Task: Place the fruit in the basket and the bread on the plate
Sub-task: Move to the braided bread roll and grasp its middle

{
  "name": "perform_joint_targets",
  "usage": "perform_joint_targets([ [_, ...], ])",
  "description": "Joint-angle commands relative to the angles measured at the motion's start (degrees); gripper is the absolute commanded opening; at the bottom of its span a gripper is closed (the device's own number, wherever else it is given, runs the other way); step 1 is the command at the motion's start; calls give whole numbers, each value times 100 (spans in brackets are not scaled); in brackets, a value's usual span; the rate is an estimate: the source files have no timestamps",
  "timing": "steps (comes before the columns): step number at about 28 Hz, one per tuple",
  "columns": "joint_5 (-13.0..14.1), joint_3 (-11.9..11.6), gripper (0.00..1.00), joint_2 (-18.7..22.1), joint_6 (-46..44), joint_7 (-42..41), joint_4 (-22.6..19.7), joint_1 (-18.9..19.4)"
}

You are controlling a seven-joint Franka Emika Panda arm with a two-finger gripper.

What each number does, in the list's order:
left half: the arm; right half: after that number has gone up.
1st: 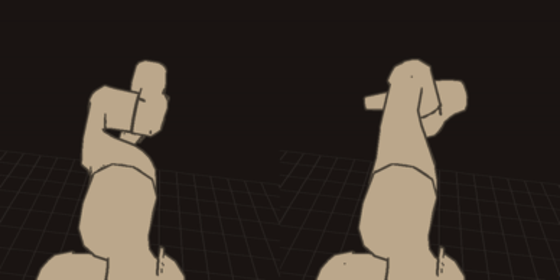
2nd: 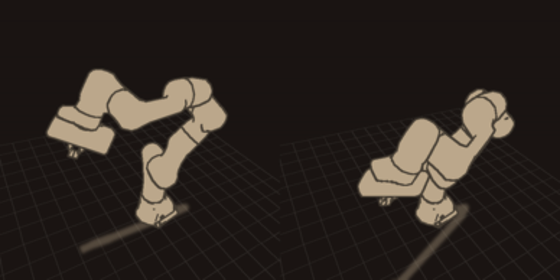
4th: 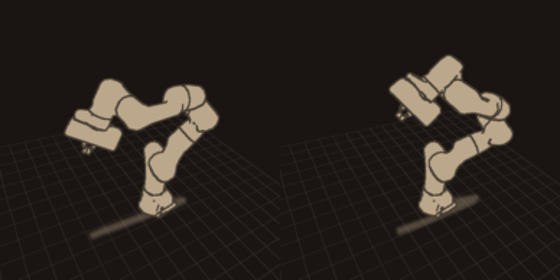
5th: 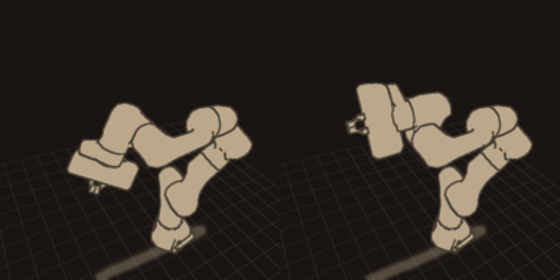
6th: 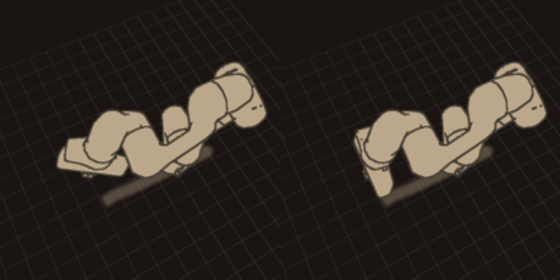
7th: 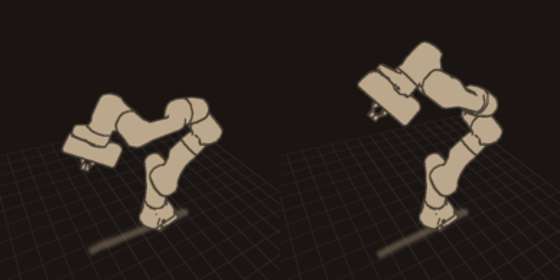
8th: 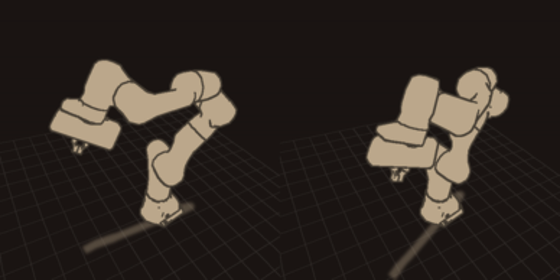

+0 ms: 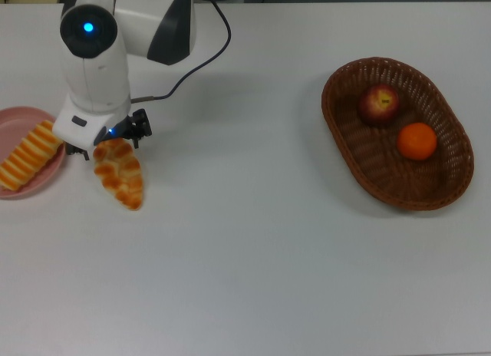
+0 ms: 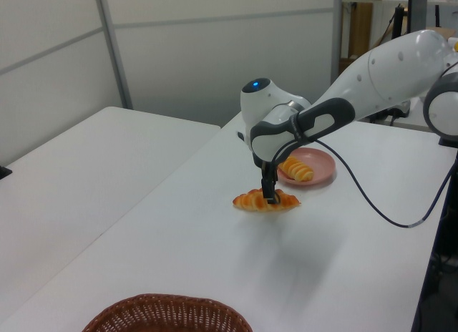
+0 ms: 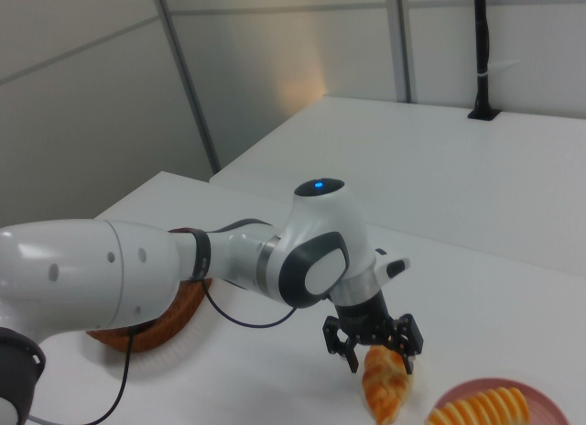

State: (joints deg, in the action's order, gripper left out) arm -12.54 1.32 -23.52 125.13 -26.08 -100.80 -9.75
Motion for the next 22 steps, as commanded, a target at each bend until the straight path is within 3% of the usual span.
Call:
perform_joint_targets([
  [1, -265, 26, 100, -161, 196, 304, -89, 87],
  [7, -451, 26, 100, -276, 355, 648, -89, 114],
  [8, -460, 26, 93, -267, 355, 648, -89, 114],
  [9, -460, 26, 76, -267, 355, 648, -89, 105],
  [10, -451, 35, 53, -267, 355, 665, -71, 105],
  [11, -408, 35, 12, -267, 355, 700, -54, 87],
  [12, -407, 26, 0, -267, 355, 744, -53, 87],
  [19, -337, 35, 0, -214, 346, 1166, 69, 70],
  [22, -188, 44, 0, -136, 302, 1500, 245, 70],
])
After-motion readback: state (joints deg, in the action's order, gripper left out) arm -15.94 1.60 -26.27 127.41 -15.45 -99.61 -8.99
